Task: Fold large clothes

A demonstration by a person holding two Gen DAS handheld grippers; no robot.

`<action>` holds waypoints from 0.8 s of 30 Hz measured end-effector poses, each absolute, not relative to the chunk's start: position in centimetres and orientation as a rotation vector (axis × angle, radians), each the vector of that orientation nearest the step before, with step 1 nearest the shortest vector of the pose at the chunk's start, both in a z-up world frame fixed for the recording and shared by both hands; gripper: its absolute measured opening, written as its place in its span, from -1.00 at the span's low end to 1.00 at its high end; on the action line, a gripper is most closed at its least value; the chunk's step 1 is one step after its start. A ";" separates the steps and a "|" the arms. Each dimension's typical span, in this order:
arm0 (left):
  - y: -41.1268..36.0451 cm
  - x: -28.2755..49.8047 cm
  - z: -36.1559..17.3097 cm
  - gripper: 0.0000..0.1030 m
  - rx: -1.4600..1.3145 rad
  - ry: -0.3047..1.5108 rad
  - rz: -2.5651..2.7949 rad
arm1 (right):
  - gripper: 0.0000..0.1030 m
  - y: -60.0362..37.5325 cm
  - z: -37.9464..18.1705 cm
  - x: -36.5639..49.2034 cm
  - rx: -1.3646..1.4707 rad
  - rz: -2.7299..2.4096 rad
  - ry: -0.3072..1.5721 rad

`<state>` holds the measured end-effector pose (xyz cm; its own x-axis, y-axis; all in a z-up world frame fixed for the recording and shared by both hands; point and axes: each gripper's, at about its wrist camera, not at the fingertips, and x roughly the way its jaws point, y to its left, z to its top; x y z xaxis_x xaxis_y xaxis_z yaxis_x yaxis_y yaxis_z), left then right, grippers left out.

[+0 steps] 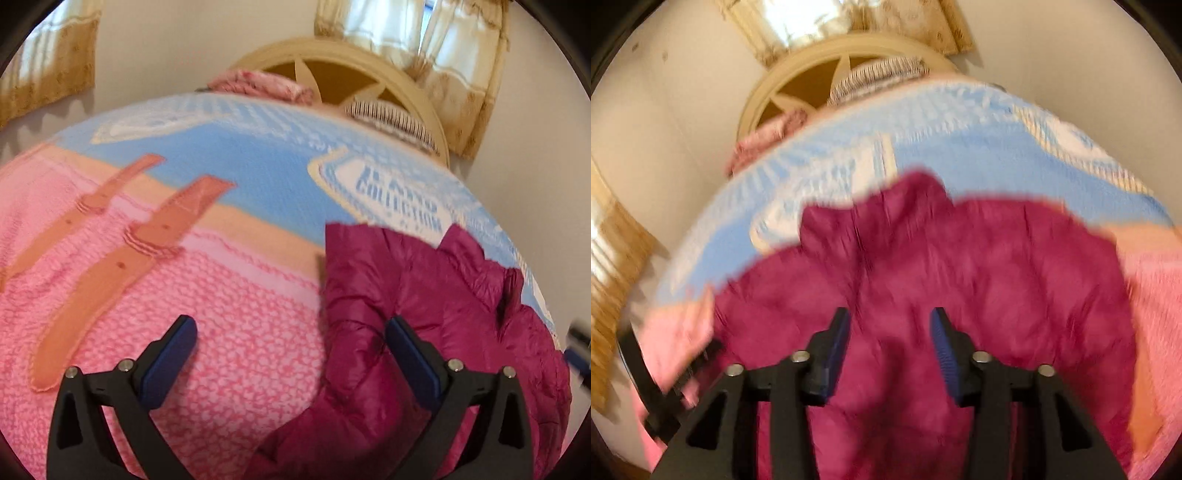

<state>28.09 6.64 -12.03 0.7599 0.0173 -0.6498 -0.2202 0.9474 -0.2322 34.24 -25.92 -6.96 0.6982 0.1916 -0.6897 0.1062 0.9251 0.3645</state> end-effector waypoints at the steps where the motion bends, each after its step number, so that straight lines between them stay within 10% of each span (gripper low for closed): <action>1: 6.1 27.9 -11.7 1.00 -0.279 0.678 0.124 | 0.52 -26.2 -6.4 35.2 0.415 0.040 0.799; 18: 4.6 29.3 -11.8 1.00 -0.242 0.689 0.051 | 0.52 -26.3 -12.0 52.7 0.433 -0.171 1.169; 24: 4.4 29.4 -11.8 1.00 -0.232 0.688 0.053 | -0.67 -27.3 -11.4 50.0 0.389 -0.161 1.182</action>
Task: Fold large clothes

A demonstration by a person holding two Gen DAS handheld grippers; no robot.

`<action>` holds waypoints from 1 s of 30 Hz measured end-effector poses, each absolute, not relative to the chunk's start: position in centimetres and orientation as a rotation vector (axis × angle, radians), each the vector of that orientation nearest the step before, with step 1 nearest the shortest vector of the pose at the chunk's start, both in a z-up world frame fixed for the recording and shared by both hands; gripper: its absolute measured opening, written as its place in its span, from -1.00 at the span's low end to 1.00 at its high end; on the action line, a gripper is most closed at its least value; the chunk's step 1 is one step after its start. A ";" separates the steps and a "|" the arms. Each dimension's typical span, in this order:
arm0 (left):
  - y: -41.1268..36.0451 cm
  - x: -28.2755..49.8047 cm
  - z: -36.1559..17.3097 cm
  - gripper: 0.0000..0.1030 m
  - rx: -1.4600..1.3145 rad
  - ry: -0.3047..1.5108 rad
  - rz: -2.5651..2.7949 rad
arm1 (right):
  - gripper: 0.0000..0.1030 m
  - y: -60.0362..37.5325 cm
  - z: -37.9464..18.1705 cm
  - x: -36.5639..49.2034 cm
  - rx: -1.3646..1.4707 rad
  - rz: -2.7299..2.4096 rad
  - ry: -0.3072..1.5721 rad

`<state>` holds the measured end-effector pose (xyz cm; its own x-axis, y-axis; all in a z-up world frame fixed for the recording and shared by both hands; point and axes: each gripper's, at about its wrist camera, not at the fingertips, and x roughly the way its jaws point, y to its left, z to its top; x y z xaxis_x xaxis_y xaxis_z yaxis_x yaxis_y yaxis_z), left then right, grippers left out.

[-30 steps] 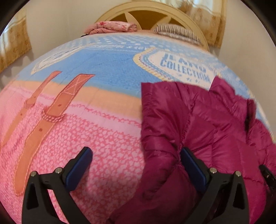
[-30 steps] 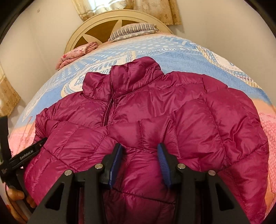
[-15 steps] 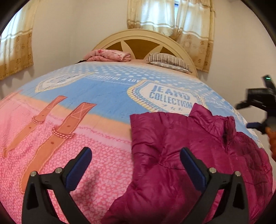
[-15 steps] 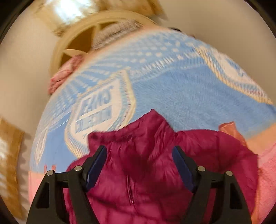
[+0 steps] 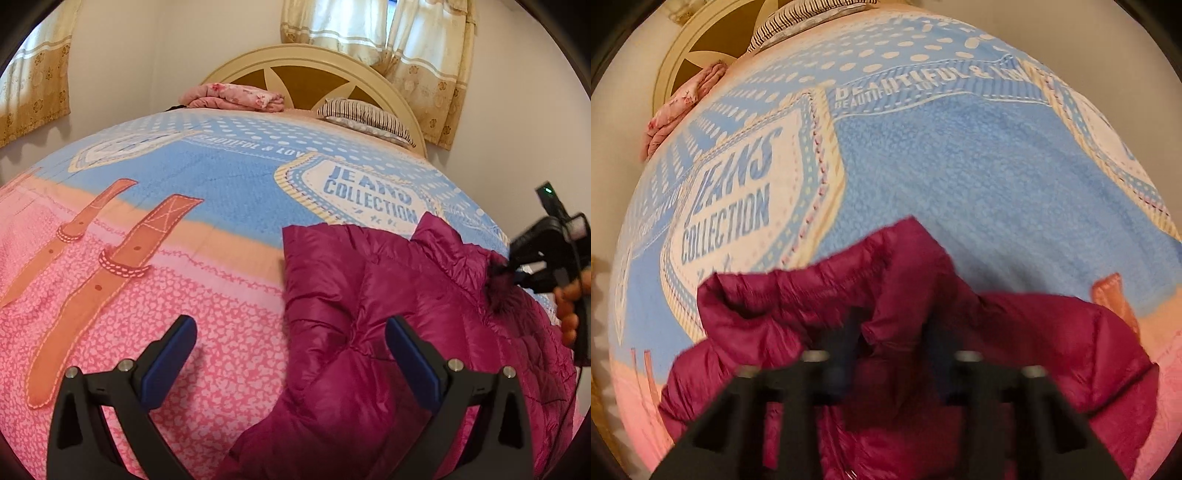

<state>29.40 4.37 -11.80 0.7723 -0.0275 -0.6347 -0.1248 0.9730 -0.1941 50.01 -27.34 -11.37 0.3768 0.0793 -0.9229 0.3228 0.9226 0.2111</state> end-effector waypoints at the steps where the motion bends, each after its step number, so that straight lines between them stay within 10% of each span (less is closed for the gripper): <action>1: 4.4 29.4 -11.8 1.00 -0.234 0.688 0.055 | -0.72 -27.7 -11.2 49.4 0.407 -0.156 1.181; 22: 4.8 29.6 -11.8 1.00 -0.251 0.707 0.013 | -0.82 -30.1 -14.5 36.7 0.514 -0.202 0.794; 30: 0.9 32.3 -4.0 1.00 -0.211 0.644 -0.171 | -0.81 -31.3 -15.1 36.0 0.610 -0.145 0.755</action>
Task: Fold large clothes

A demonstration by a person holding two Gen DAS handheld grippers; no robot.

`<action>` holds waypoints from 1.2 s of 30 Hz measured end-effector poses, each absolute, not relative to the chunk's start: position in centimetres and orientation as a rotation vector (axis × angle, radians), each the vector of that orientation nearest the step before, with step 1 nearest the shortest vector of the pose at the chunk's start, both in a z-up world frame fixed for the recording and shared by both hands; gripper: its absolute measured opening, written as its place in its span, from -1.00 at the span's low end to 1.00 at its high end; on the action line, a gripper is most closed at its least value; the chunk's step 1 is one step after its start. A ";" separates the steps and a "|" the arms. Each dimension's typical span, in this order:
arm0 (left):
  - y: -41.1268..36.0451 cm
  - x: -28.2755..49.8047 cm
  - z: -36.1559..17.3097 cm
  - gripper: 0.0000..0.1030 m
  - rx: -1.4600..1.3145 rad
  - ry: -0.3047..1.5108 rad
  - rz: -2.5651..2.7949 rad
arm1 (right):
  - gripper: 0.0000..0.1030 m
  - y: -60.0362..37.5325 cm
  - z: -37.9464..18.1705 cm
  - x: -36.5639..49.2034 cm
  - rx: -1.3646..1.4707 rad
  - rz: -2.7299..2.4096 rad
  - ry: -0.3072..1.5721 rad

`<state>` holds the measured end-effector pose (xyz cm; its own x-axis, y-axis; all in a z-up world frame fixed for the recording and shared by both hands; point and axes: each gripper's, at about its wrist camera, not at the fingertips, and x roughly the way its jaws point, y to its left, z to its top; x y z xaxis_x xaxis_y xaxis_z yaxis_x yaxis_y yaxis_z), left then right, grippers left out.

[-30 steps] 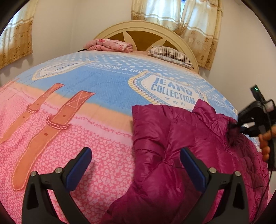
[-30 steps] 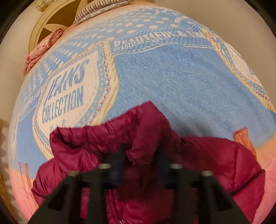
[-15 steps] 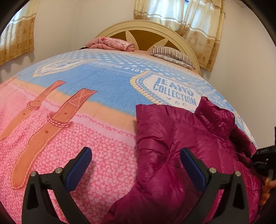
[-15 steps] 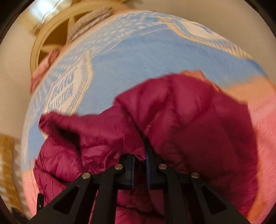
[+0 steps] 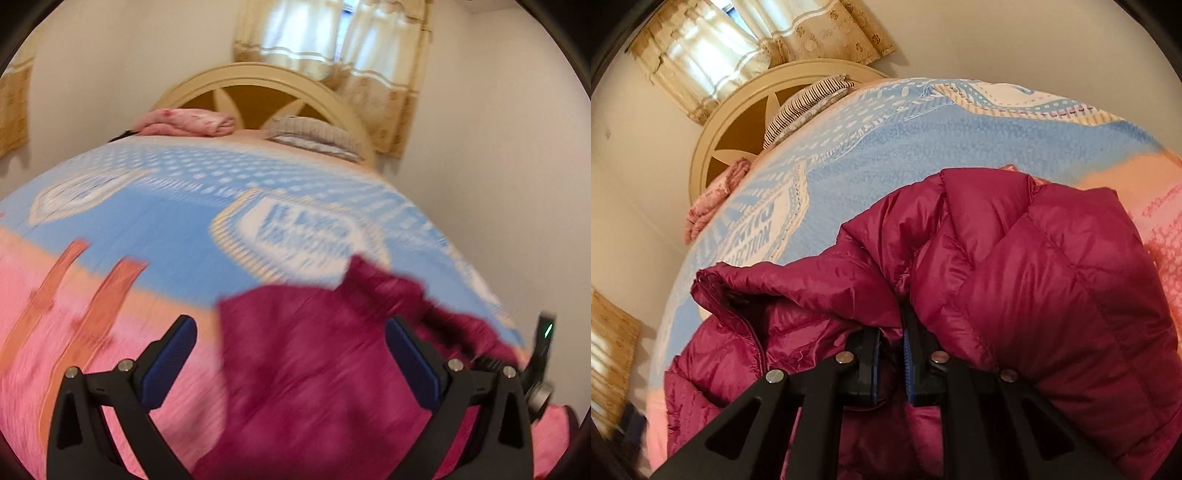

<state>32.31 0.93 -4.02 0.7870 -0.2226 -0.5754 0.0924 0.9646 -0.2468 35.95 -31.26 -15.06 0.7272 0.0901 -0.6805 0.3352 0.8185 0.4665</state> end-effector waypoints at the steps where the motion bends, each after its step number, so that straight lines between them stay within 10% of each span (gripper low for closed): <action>1: 0.0 34.0 -3.5 1.00 -0.224 0.679 -0.204 | -0.81 -31.2 -15.1 36.0 0.615 -0.142 0.753; 16: -14.4 43.1 -8.9 1.00 -0.006 0.921 -0.069 | -0.80 -32.4 -15.7 35.4 0.710 -0.077 0.713; 18: -13.9 43.5 -8.8 0.80 0.001 0.911 -0.017 | -0.80 -32.5 -15.8 35.4 0.713 -0.075 0.712; 21: -12.3 43.2 -9.5 -0.41 -0.044 0.942 -0.065 | -0.80 -32.5 -15.9 35.5 0.714 -0.075 0.713; 22: -11.8 43.0 -9.9 -0.55 -0.044 0.959 -0.071 | -0.80 -32.5 -15.9 35.5 0.714 -0.076 0.713; 36: -5.6 35.3 -12.9 -0.63 -0.289 0.920 -0.071 | -0.80 -32.5 -15.9 35.5 0.708 -0.080 0.720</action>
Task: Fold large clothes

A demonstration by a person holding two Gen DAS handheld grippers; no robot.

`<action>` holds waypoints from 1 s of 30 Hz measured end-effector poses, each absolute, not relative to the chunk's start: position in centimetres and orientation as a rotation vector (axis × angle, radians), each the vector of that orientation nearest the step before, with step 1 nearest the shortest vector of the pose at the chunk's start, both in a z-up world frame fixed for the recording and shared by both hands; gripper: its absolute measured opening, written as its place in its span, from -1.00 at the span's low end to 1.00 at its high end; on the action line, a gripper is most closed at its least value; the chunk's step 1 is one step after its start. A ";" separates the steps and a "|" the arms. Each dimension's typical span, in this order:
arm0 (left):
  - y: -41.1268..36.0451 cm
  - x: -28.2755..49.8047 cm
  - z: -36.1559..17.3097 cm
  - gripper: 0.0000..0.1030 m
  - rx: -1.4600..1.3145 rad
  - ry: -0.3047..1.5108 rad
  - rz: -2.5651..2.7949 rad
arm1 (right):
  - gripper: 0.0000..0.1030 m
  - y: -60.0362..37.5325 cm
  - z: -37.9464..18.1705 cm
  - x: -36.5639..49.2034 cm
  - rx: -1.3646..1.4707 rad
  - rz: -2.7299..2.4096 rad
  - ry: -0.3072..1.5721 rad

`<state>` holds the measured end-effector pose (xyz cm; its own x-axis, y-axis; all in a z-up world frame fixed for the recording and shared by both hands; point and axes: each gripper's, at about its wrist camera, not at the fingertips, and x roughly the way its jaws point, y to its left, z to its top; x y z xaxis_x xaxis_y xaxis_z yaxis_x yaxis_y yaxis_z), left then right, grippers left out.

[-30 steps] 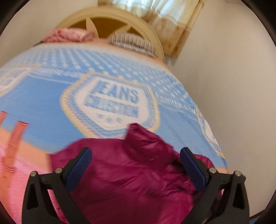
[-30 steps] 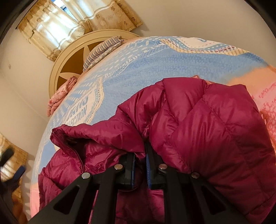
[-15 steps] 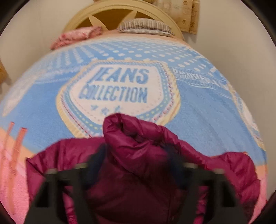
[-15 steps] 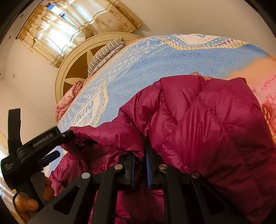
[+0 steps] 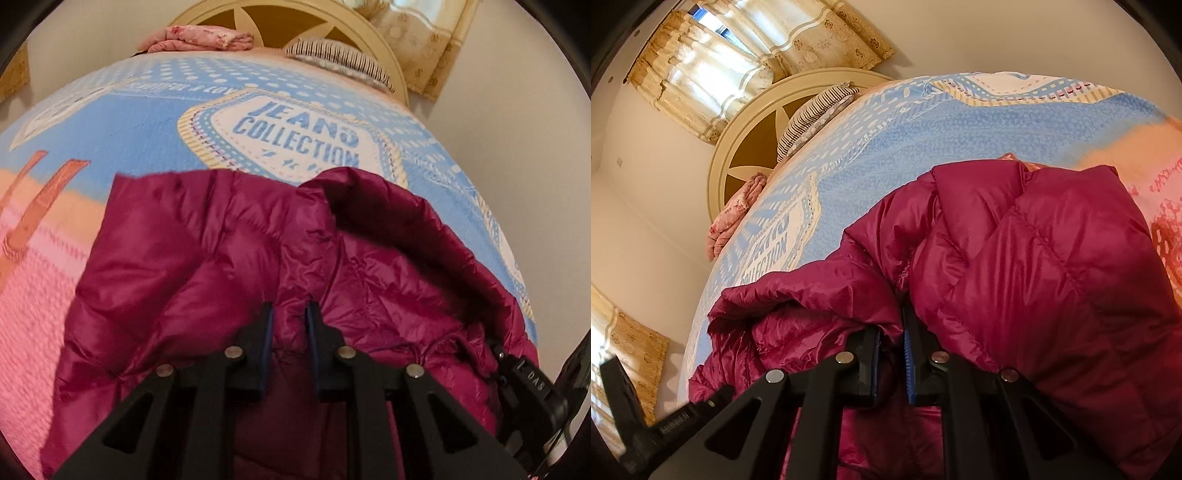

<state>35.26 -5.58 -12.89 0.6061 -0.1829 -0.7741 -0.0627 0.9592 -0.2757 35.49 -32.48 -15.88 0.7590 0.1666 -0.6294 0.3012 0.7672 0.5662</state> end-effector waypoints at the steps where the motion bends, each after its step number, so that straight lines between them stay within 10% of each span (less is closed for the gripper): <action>1: -5.6 34.8 -13.3 -0.61 -0.282 0.892 -0.076 | -0.80 -32.5 -15.9 35.5 0.709 -0.079 0.721; 17: -3.9 34.4 -14.5 -0.57 -0.395 0.833 -0.126 | -0.78 -35.8 -7.1 31.4 0.656 -0.323 0.535; 30: -3.3 34.4 -14.6 -0.56 -0.435 0.829 -0.160 | -0.79 -25.2 -14.1 43.0 0.388 -0.001 0.989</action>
<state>34.43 -3.25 -14.65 0.6700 -0.3037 -0.6774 -0.0304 0.9005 -0.4338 42.95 -25.24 -14.07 0.5550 0.1734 -0.8136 0.1758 0.9315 0.3185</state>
